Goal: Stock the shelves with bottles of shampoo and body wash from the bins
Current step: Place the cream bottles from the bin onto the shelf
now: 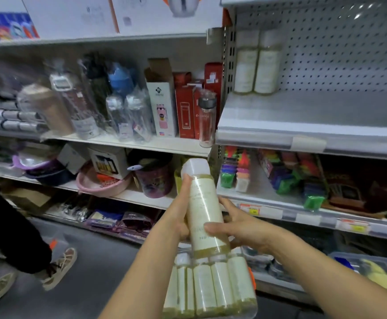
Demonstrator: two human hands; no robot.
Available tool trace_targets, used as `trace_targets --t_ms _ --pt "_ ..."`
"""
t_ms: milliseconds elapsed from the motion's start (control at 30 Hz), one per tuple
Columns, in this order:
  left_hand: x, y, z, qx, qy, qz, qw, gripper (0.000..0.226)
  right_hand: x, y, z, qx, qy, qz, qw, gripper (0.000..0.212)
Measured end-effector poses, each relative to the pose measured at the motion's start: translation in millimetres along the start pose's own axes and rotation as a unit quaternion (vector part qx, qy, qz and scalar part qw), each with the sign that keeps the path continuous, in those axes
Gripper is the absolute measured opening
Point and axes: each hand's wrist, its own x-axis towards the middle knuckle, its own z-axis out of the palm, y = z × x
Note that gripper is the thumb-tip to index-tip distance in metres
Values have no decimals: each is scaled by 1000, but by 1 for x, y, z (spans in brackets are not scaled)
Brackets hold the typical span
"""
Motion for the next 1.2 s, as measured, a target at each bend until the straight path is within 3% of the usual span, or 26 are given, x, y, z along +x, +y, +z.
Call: trace_targets --t_ms 133,500,700,800,967,1200 --pt "-13 24 17 18 -7 14 1000 87 -3 -20 6 8 62 -55 997 103" --pt "-24 80 74 140 -54 104 983 58 -20 -72 -41 61 184 -157 968 69" --pt "-13 98 125 152 -67 162 973 36 -18 -104 -91 89 206 -179 958 64" --pt "-1 110 152 160 -74 176 969 41 -18 -115 -120 86 235 -187 950 73" --pt "25 132 192 168 -111 188 961 33 -23 -133 -163 73 256 -183 946 55" --pt "73 158 245 171 -134 231 948 33 -14 -156 -232 11 283 -187 941 52"
